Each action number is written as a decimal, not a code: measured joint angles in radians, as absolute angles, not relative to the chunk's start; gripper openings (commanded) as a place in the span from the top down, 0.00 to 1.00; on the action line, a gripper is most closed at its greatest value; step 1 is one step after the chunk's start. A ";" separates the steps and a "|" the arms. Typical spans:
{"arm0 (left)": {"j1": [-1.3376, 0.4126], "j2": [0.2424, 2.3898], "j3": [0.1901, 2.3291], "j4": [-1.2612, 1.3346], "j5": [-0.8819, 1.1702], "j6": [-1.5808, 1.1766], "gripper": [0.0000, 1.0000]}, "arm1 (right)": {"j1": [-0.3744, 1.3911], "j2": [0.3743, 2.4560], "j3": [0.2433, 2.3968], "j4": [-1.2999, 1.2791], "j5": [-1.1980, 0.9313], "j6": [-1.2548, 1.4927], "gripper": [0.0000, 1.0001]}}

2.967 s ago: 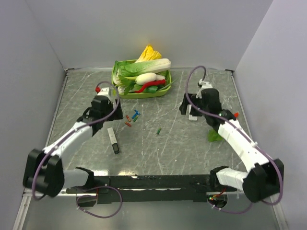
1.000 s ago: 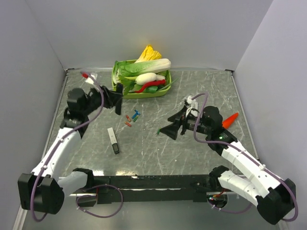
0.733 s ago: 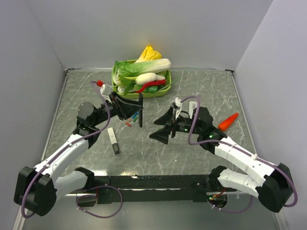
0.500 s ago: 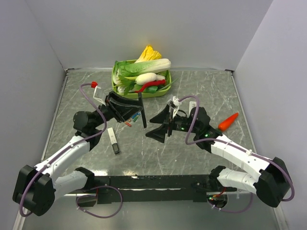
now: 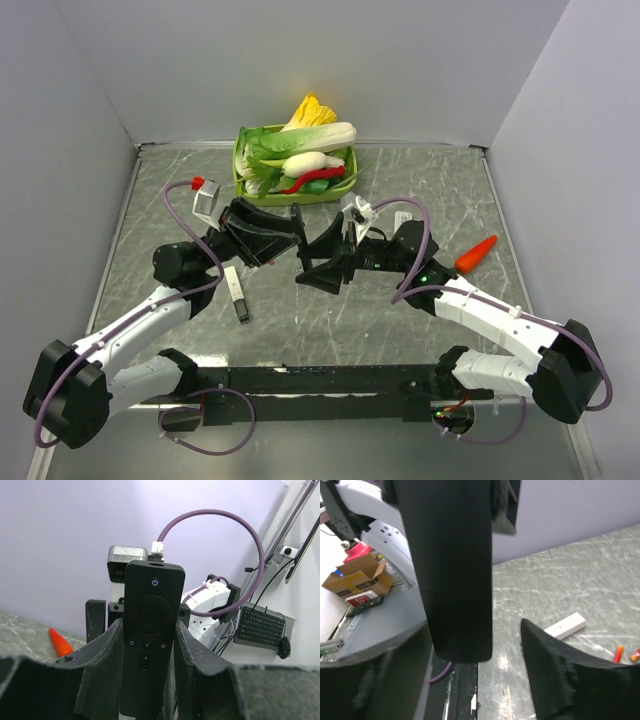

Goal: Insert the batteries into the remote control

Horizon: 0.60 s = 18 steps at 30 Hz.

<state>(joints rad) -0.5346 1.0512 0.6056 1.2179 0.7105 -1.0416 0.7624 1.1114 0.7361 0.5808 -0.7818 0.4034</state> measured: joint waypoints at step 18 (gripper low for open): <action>-0.561 0.865 0.698 0.531 0.479 -0.801 0.01 | 0.795 1.043 0.883 -0.028 -0.555 0.114 1.00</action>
